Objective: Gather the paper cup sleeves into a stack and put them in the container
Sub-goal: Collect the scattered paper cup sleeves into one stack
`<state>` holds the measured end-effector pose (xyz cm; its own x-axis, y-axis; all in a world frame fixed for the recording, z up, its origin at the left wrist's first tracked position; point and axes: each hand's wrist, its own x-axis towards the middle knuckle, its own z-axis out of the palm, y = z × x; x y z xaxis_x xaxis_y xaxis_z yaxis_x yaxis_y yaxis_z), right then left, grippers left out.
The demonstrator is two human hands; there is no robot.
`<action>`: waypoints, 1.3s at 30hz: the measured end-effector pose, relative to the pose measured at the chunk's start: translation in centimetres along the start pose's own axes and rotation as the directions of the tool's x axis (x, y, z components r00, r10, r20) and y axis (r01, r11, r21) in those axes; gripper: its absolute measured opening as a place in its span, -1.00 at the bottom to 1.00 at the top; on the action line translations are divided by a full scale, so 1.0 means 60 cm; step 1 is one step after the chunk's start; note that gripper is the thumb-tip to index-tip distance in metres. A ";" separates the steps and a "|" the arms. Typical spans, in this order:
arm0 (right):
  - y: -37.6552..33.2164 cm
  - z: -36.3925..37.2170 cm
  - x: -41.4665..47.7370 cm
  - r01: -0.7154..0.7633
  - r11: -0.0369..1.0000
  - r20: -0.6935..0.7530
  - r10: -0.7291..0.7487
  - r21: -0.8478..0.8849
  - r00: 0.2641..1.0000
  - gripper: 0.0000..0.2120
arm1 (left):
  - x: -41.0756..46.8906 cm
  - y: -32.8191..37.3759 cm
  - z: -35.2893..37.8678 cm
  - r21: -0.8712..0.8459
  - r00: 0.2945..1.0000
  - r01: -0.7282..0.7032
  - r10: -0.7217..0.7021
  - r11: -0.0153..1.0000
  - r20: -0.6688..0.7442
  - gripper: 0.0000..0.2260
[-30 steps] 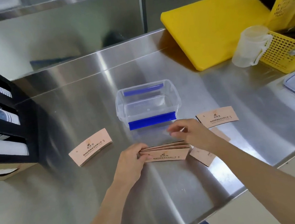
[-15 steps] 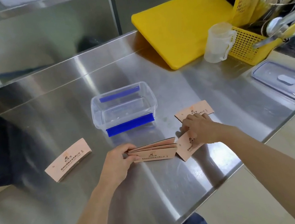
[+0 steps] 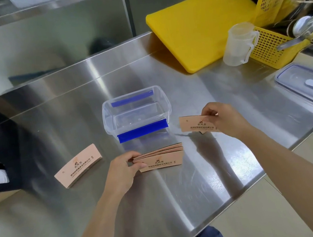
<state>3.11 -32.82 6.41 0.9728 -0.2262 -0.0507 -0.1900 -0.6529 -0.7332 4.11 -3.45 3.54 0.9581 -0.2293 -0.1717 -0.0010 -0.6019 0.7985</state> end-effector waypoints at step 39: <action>0.018 0.028 0.004 0.093 0.974 0.172 -0.129 0.206 0.977 -0.83 | 0.031 0.070 0.138 0.290 0.973 -0.227 0.232 0.930 0.018 -0.85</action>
<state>3.35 -32.37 4.43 0.9974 -0.0121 -0.0716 -0.0678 -0.5084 -0.8585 3.50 -12.73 1.83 0.9265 -0.3763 0.0079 -0.3016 -0.7296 0.6138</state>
